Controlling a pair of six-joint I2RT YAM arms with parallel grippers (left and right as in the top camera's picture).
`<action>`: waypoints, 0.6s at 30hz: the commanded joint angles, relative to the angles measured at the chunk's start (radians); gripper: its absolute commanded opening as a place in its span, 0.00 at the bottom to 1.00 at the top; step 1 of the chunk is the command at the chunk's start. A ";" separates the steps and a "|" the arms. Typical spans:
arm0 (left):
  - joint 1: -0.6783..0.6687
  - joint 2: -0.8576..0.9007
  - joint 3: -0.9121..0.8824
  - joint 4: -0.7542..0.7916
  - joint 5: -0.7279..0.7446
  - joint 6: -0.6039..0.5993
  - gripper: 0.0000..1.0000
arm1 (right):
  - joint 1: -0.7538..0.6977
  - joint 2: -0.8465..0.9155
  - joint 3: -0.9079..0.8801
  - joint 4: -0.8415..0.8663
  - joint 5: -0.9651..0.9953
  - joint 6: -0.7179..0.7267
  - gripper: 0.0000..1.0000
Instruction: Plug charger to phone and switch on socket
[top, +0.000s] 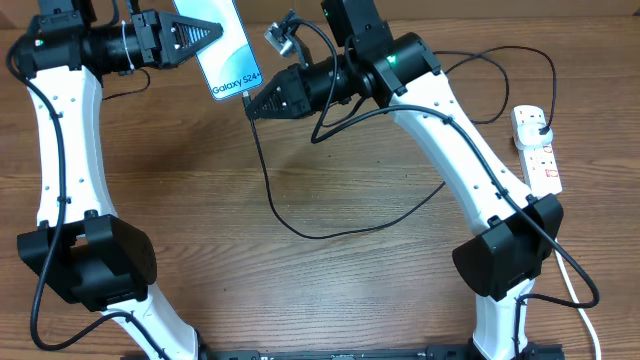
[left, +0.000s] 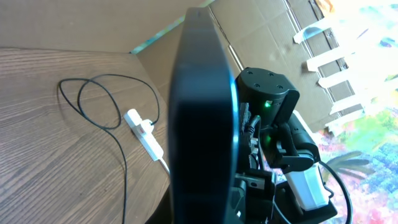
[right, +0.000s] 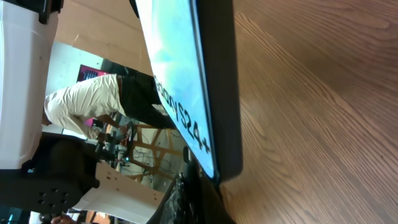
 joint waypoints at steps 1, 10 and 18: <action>-0.029 -0.010 0.010 -0.002 0.048 0.027 0.04 | 0.018 0.002 0.000 0.011 0.009 -0.007 0.04; -0.029 -0.010 0.010 -0.002 0.048 0.027 0.04 | -0.007 0.002 0.000 0.007 0.007 -0.006 0.04; -0.029 -0.010 0.010 0.009 0.049 0.027 0.04 | -0.035 0.002 0.000 0.002 -0.038 -0.008 0.04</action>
